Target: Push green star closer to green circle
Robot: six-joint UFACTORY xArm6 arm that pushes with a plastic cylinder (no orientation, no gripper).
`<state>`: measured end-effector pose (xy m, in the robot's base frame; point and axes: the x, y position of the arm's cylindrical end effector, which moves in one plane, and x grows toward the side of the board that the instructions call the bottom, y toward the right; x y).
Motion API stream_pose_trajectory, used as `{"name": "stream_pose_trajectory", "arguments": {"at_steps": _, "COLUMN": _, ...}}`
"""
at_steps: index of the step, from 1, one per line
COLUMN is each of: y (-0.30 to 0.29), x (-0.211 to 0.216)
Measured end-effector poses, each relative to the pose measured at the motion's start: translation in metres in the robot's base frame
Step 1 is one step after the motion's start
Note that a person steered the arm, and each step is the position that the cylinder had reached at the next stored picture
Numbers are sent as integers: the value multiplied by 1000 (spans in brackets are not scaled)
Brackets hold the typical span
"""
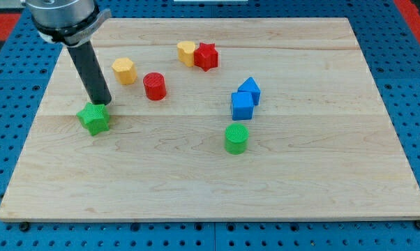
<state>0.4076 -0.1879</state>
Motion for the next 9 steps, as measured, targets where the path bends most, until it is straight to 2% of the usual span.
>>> {"name": "stream_pose_trajectory", "arguments": {"at_steps": 1, "y": -11, "x": -22}}
{"name": "stream_pose_trajectory", "arguments": {"at_steps": 2, "y": -19, "x": -6}}
{"name": "stream_pose_trajectory", "arguments": {"at_steps": 3, "y": -22, "x": 31}}
{"name": "stream_pose_trajectory", "arguments": {"at_steps": 5, "y": 53, "x": 36}}
{"name": "stream_pose_trajectory", "arguments": {"at_steps": 8, "y": -54, "x": 41}}
{"name": "stream_pose_trajectory", "arguments": {"at_steps": 9, "y": -42, "x": 60}}
